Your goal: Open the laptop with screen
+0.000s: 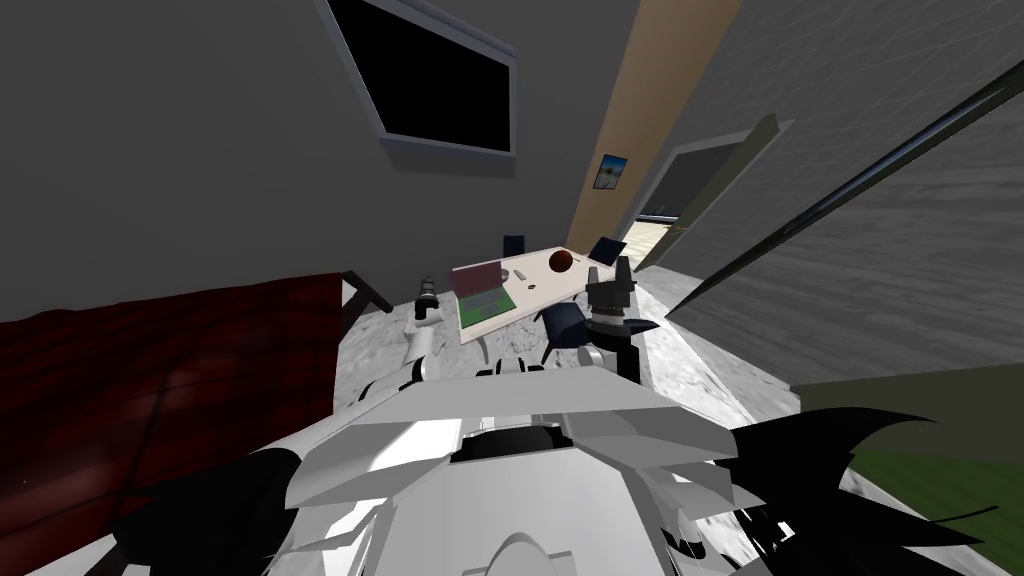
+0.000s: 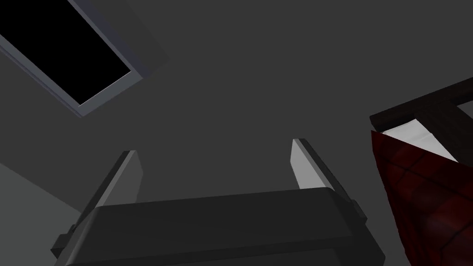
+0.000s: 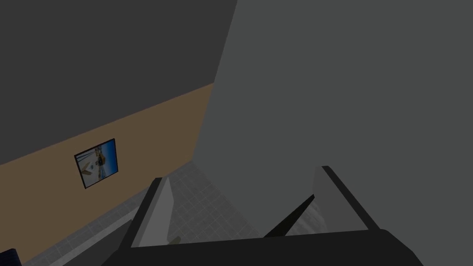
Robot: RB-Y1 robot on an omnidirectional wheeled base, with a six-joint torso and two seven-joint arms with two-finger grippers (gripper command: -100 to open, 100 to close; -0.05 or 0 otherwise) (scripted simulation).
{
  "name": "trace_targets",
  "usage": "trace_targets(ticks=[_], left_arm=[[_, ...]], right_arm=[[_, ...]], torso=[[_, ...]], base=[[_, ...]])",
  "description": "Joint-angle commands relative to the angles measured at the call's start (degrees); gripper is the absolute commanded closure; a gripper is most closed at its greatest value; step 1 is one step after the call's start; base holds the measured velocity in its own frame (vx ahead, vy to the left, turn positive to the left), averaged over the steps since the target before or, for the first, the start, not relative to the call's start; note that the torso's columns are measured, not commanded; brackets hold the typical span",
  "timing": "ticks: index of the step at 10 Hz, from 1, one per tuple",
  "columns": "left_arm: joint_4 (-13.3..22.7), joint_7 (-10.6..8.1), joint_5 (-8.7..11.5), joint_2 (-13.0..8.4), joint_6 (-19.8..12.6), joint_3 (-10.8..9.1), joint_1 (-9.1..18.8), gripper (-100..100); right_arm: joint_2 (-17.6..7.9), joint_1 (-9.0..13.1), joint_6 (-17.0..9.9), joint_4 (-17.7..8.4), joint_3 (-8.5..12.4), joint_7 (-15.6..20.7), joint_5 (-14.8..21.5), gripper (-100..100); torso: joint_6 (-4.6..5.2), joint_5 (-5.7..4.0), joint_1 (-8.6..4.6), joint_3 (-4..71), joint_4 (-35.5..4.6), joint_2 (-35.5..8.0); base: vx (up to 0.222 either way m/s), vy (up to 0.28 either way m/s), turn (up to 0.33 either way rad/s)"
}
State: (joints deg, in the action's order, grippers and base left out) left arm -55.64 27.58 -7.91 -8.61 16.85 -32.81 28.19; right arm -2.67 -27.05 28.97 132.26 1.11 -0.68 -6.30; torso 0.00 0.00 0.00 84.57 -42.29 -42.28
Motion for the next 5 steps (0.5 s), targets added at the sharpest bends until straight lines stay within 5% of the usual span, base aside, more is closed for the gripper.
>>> trace_targets(ticks=[1, 5], left_arm=[[3.8, 1.52, -0.4, 0.0, -0.5, -1.68, 2.9, -100], [9.4, 3.13, -0.8, -0.1, -1.2, -3.6, 6.5, -100]], right_arm=[[0.0, 0.0, 0.0, 0.0, 0.0, 0.0, 0.0, 0], [0.0, 0.0, 0.0, 0.0, 0.0, 0.0, 0.0, 0]], torso=[[-0.01, 0.01, 0.02, 0.0, 0.0, 0.0], [-0.01, 0.0, 0.0, 0.0, 0.0, 0.0]], base=[[0.025, -0.019, 0.009], [0.025, -0.021, 0.006]])
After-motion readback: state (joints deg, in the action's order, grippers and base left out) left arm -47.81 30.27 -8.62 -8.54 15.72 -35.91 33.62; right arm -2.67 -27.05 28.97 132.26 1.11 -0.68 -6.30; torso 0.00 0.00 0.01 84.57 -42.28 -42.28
